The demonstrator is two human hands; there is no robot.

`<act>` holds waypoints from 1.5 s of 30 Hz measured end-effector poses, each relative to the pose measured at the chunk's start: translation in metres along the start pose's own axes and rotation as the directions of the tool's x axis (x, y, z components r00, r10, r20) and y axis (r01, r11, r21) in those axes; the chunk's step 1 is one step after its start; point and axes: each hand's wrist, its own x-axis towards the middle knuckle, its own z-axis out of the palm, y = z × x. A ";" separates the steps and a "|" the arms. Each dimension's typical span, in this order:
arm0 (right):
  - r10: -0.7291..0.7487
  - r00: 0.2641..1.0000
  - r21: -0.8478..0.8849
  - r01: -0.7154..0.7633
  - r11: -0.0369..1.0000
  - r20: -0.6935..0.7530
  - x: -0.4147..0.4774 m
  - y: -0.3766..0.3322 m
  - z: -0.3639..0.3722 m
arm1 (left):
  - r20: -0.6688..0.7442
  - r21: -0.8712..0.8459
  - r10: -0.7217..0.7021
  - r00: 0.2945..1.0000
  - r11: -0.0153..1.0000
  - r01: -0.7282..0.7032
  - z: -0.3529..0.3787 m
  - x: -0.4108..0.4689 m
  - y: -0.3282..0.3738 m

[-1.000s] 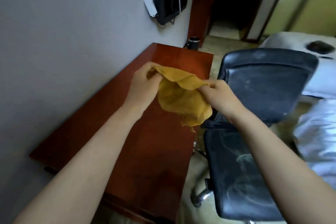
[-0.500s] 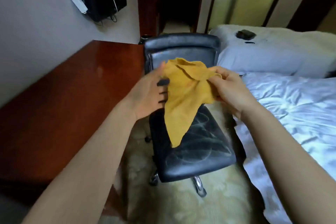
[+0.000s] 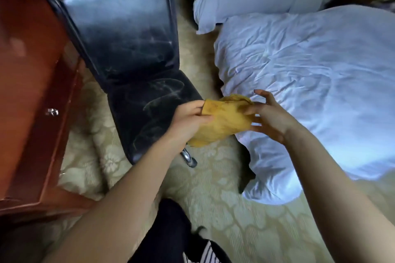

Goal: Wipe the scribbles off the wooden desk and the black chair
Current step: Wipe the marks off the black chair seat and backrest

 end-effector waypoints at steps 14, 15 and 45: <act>-0.600 0.795 -0.681 0.486 0.548 0.084 0.124 -0.058 -0.011 | -0.223 0.145 0.041 0.974 0.989 -0.008 -0.007 0.163 0.037; -0.621 0.778 -0.690 0.501 0.522 0.095 0.140 -0.067 -0.005 | -0.244 0.195 0.067 0.967 0.981 -0.019 -0.016 0.176 0.041; 0.329 0.345 -0.196 -0.367 0.909 0.879 0.337 -0.124 0.132 | -0.925 -0.124 -0.132 0.357 0.991 0.044 -0.077 0.218 0.012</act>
